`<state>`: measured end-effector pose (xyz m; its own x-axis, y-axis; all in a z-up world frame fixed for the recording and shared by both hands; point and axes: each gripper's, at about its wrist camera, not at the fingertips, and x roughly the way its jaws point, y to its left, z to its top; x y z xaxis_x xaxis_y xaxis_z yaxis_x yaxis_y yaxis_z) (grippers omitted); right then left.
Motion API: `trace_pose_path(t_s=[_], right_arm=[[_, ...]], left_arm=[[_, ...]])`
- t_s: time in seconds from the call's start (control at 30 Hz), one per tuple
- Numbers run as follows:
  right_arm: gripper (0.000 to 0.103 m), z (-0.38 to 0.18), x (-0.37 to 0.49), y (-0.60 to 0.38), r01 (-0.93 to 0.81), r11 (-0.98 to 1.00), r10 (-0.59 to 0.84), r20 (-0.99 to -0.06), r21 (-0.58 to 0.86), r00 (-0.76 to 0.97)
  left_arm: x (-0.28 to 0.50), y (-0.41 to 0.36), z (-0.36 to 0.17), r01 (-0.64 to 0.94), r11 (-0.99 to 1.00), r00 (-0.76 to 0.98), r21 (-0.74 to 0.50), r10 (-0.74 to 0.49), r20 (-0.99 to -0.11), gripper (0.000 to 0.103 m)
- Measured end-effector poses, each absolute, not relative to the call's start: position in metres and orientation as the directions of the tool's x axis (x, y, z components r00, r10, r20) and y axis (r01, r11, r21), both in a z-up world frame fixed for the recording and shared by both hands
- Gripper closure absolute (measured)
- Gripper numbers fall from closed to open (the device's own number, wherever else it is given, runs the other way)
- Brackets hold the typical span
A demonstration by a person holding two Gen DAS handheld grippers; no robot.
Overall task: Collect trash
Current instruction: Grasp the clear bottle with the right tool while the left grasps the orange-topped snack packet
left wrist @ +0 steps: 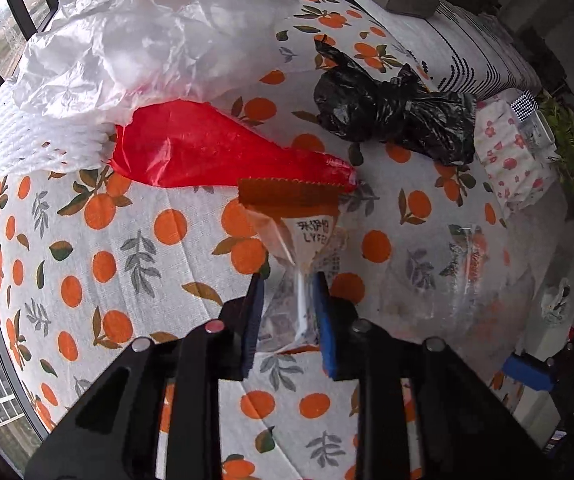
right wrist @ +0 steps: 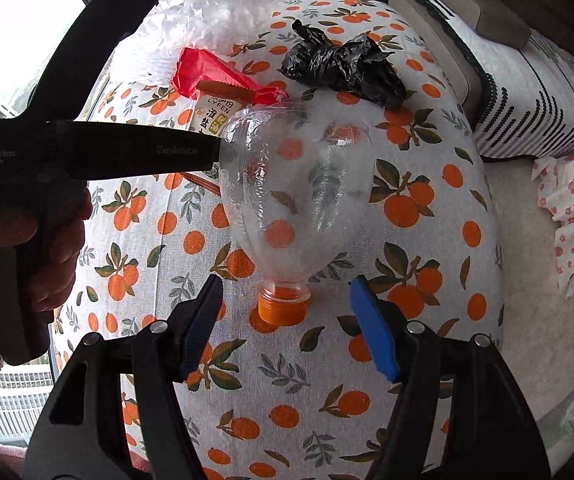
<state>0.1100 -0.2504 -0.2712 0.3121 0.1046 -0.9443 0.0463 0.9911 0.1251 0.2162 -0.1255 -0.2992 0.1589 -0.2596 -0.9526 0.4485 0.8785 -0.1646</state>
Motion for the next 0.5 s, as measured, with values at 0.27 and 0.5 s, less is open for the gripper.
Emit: trace_pose_path(t_s=[0.27,0.5], right_arm=[[0.039,-0.284,0.119,-0.248,0.054,0.99,0.108,-0.947,0.13,0.301],[0.039,-0.296,0.128,-0.243,0.067,0.99,0.099,-0.95,0.125,0.296]], left_arm=[[0.208,-0.121,-0.287,0.446,0.878,0.191,-0.174,-0.284,-0.94,0.092],[0.206,-0.097,-0.274,0.421,0.889,0.209,-0.179,-0.287,-0.935,0.093]])
